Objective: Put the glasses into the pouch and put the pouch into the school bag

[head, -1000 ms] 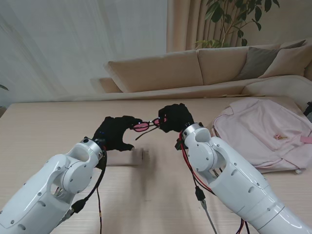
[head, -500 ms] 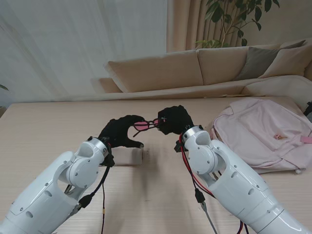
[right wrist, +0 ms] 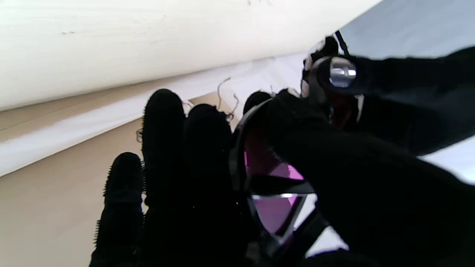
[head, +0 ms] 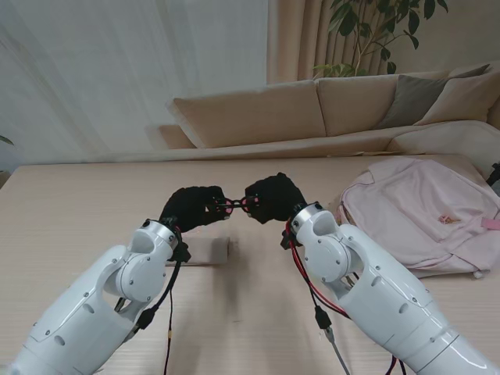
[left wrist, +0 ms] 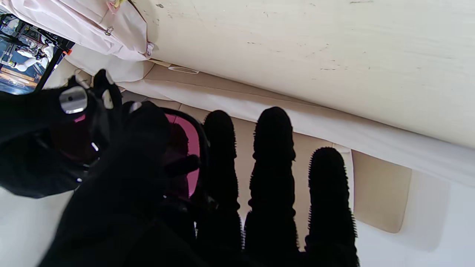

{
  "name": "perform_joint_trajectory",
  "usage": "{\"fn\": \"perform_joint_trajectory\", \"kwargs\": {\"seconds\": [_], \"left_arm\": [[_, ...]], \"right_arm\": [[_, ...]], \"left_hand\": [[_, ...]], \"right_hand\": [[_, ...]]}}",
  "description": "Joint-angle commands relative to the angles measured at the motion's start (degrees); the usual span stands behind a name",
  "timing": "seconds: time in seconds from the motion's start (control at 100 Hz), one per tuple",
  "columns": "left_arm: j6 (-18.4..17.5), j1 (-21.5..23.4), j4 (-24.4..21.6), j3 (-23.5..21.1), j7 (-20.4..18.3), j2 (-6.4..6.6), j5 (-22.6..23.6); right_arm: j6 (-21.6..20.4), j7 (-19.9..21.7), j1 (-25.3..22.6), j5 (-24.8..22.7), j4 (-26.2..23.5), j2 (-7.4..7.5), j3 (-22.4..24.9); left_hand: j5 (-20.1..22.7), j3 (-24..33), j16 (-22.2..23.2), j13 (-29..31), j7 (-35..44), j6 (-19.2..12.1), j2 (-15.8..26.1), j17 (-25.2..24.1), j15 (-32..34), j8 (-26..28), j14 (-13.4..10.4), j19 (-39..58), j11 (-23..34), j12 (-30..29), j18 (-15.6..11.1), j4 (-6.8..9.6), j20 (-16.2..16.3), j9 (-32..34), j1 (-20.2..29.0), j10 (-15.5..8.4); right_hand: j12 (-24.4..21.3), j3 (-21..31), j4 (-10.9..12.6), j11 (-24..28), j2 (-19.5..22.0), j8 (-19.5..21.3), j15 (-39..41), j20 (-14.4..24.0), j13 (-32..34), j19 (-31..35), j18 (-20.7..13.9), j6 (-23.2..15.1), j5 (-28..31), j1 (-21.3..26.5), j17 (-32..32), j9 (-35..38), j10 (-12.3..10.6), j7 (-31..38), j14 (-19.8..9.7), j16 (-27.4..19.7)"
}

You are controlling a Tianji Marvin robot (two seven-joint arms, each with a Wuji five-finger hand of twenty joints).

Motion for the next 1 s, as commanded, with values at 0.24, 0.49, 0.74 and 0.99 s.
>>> {"fn": "perform_joint_trajectory", "kwargs": {"seconds": [0.24, 0.49, 0.74, 0.99], "left_arm": [[-1.70, 0.66, -1.27, -0.45, 0.00, -0.27, 2.38], [-3.18, 0.08, 0.36, 0.23, 2.04, -0.56, 2.79], [-4.07, 0.29, 0.64, 0.01, 3.13, -0.60, 3.56], [-4.27, 0.81, 1.04, -0.26, 4.63, -0.69, 4.41]], "right_arm": [[0.57, 3.45, 0.19, -0.58, -1.20, 1.10, -0.32], [2.90, 10.53, 1.13, 2.84, -3.36, 2.03, -0.93], [5.44, 9.44, 1.62, 5.34, -3.65, 1.20, -2.27], [5.57, 7.13, 1.14, 6.08, -3.89, 0.56, -2.39]], "left_hand": [[9.62, -0.46, -1.25, 6.24, -1.91, -1.78, 1.17, 0.95, 0.99, -7.88, 2.99, 3.20, -0.20, -8.99, 1.53, -0.54, 1.88, 7.43, 3.11, 4.02], [11.69, 4.18, -2.03, 7.12, -1.99, -2.93, -0.98, 2.61, 1.08, -9.08, 3.13, 3.69, -0.54, -10.19, 1.53, -1.55, 1.86, 9.20, 1.39, 5.12], [12.82, 4.88, -2.26, 7.40, -2.43, -3.33, -1.93, 3.17, 0.70, -9.13, 2.71, 4.02, -0.71, -10.33, 1.51, -1.61, 1.92, 9.96, 1.01, 4.94], [12.70, 5.08, -2.44, 6.97, -2.74, -3.84, -1.98, 2.37, 0.14, -9.13, 2.14, 3.55, -1.05, -10.47, 0.09, -1.69, 1.68, 9.58, 0.74, 4.26]], "right_hand": [[-1.95, -4.38, -1.22, 0.07, -1.16, 0.06, -2.62, 0.47, -5.34, 0.02, -0.12, -5.71, -8.18, -3.42, -0.72, -8.68, -0.66, -2.70, -6.39, -1.72], [-5.26, -8.06, 9.96, -1.49, 5.44, 13.74, -5.74, -1.63, -14.72, -2.53, -2.09, -2.85, -17.35, -12.79, -6.96, -24.85, -2.45, -14.90, -5.55, -1.08], [-7.08, -9.29, 0.16, -1.35, 5.54, -0.97, -3.16, -1.17, -8.65, -1.42, 0.24, -4.95, -13.38, -5.43, -4.95, -17.28, -1.47, -1.18, -4.21, -1.07], [-2.18, -2.89, 1.57, 2.27, 7.56, 1.90, 6.39, 0.92, -0.52, 1.69, 1.66, -2.39, -3.13, -3.36, -2.07, -6.93, 2.67, 2.57, -1.10, 2.22]]}}
